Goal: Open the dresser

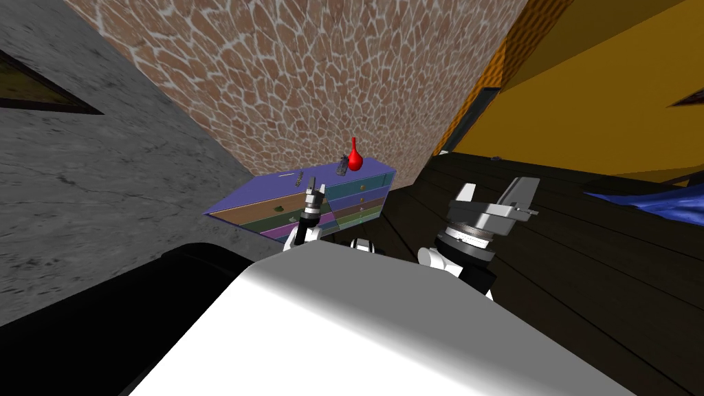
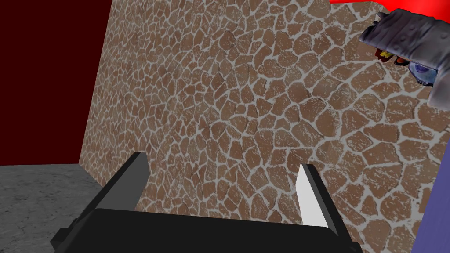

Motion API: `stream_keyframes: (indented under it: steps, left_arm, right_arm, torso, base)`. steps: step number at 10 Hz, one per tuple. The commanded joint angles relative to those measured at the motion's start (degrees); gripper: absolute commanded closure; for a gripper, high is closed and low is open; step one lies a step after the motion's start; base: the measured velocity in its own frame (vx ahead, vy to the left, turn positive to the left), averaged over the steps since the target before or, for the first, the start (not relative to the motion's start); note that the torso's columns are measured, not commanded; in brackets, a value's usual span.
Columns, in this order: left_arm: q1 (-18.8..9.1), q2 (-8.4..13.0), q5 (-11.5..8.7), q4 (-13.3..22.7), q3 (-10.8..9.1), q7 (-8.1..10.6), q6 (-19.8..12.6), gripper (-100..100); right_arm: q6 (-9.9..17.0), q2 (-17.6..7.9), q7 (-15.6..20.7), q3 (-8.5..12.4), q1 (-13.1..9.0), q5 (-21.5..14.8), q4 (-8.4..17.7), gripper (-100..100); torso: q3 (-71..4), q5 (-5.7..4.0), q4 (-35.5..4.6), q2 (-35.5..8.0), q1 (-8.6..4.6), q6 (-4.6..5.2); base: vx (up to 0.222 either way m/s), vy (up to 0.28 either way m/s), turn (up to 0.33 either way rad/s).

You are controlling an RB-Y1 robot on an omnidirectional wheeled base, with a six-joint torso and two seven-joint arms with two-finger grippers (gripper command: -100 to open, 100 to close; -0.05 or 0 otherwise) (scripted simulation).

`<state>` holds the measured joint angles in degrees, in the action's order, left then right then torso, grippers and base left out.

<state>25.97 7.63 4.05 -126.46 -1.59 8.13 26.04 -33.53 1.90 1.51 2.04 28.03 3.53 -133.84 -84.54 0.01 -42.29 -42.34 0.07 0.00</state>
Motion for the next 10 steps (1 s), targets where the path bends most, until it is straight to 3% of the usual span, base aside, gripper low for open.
stream_keyframes:
  steps: [1, 10]
  left_arm:
    - [-0.7, 0.2, -0.3, 3.7, -0.19, -0.5, 0.2, -100]
    - [-3.4, 1.6, -1.8, 16.1, -2.1, -1.36, 0.6, -100]
  right_arm:
    - [0.0, 0.0, 0.0, 0.0, 0.0, 0.0, 0.0, 0]
    - [0.0, 0.0, 0.0, 0.0, 0.0, 0.0, 0.0, 0]
  torso:
    - [0.1, 0.04, 0.0, -0.1, 0.1, -0.01]
    - [0.0, -0.03, 0.0, 0.0, -0.11, -0.01]
  base:
    - [0.091, -0.099, 0.021]
    - [0.089, -0.099, 0.025]
